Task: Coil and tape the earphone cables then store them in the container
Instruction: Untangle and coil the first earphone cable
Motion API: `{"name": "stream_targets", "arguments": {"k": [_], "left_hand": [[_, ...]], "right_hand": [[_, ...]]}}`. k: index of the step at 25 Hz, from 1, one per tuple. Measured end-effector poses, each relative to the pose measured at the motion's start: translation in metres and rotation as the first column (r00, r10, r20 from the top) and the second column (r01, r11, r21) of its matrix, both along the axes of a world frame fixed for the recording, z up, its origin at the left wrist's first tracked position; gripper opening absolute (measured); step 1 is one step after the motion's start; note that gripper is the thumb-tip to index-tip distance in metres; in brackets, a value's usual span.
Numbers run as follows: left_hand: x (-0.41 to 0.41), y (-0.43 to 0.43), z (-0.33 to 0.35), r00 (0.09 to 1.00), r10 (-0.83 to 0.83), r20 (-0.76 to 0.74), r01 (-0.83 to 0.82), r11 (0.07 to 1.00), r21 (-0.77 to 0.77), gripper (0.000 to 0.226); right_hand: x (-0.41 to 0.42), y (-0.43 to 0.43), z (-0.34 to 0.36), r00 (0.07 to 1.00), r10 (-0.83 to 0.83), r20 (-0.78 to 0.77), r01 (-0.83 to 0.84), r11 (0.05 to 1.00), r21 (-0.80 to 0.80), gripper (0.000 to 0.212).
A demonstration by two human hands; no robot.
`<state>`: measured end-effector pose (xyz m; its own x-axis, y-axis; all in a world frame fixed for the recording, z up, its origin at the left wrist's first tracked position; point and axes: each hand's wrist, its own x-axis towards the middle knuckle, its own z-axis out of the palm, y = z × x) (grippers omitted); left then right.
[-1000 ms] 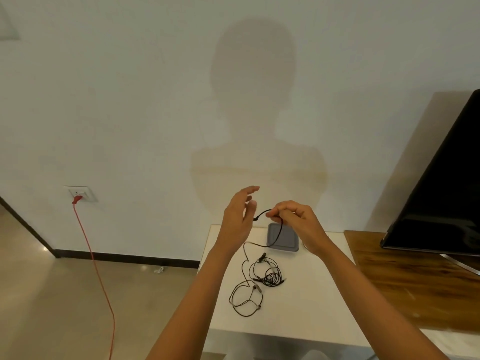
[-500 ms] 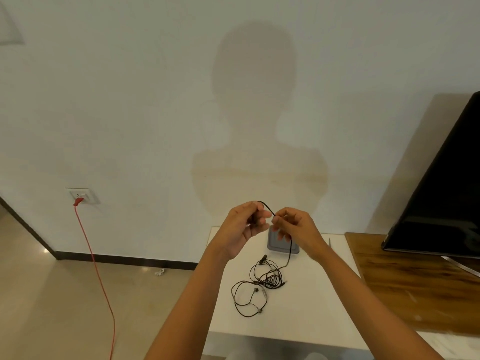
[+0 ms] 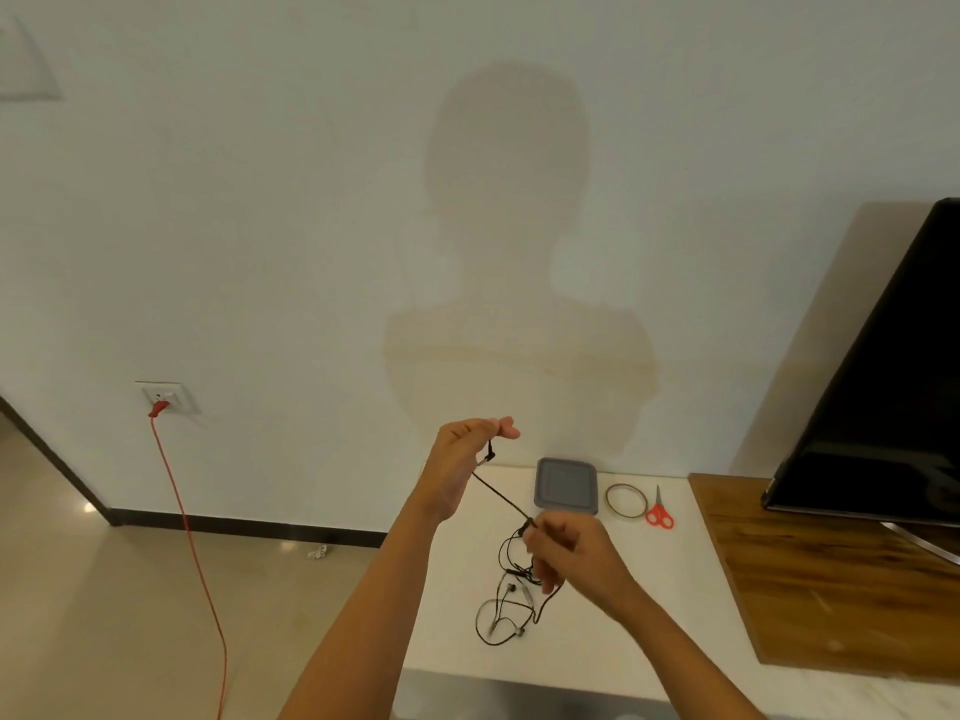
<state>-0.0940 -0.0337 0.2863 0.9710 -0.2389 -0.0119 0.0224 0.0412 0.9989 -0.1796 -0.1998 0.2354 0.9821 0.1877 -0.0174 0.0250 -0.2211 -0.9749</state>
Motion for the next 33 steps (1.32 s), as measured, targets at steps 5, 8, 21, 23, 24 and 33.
{"name": "stream_targets", "arguments": {"k": [5, 8, 21, 23, 24, 33], "left_hand": [[-0.013, 0.002, -0.011, 0.968, -0.216, -0.127, 0.224, 0.973, 0.051, 0.026], [-0.021, -0.002, -0.004, 0.927, -0.335, -0.17, 0.34, 0.94, 0.0, 0.036], [-0.011, -0.005, 0.018, 0.956, -0.293, -0.031, 0.243, 0.843, -0.48, 0.025], [-0.006, -0.001, 0.012, 0.981, -0.191, -0.026, 0.169, 0.919, -0.358, 0.023], [-0.003, 0.003, 0.008, 0.989, -0.149, -0.026, 0.135, 0.946, -0.294, 0.024], [-0.008, 0.005, -0.017, 0.968, -0.241, 0.072, 0.197, 0.904, 0.38, 0.027]], "right_hand": [[0.028, -0.007, 0.075, 0.973, -0.069, 0.221, 0.077, 0.997, -0.031, 0.013], [0.05, -0.013, 0.094, 0.93, -0.149, 0.337, 0.17, 0.985, -0.033, 0.012], [0.031, 0.006, 0.0, 0.994, 0.016, -0.11, -0.005, 0.995, 0.1, 0.041], [0.02, 0.004, -0.001, 0.991, 0.027, -0.128, -0.02, 0.998, 0.053, 0.049], [0.015, 0.002, 0.001, 0.99, 0.032, -0.137, -0.029, 0.999, 0.026, 0.049], [0.029, -0.029, 0.059, 1.0, 0.025, 0.018, -0.017, 0.938, -0.345, 0.01]]}}
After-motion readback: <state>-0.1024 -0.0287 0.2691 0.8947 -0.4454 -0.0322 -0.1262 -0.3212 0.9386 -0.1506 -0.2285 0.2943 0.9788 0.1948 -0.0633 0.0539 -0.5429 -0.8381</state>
